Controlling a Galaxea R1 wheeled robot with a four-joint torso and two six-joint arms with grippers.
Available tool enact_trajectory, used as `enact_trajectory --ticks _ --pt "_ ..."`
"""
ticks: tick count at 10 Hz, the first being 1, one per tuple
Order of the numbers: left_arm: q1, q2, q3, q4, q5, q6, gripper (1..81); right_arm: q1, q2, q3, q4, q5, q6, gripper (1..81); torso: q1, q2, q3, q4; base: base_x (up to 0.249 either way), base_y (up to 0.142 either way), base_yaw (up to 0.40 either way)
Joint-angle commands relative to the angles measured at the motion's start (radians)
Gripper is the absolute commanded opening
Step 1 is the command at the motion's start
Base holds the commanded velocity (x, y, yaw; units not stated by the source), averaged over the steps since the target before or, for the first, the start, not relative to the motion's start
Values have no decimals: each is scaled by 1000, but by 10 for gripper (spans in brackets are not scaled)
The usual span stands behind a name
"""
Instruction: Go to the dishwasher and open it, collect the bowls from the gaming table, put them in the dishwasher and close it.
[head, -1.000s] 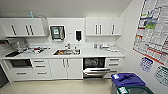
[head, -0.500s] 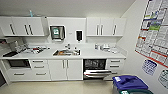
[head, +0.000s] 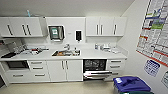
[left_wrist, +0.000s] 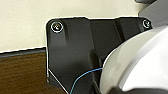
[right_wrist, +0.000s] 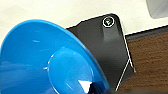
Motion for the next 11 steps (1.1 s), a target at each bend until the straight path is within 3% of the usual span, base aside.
enact_trajectory --ticks 1,11 --pt "-50 -12 -2 11 46 5 10 46 -8 7 -16 -46 0 10 1 0 0 0 111 0 0" --pt "-50 -11 -2 11 46 5 10 44 -5 1 -16 -46 0 10 1 0 0 0 149 0 0"
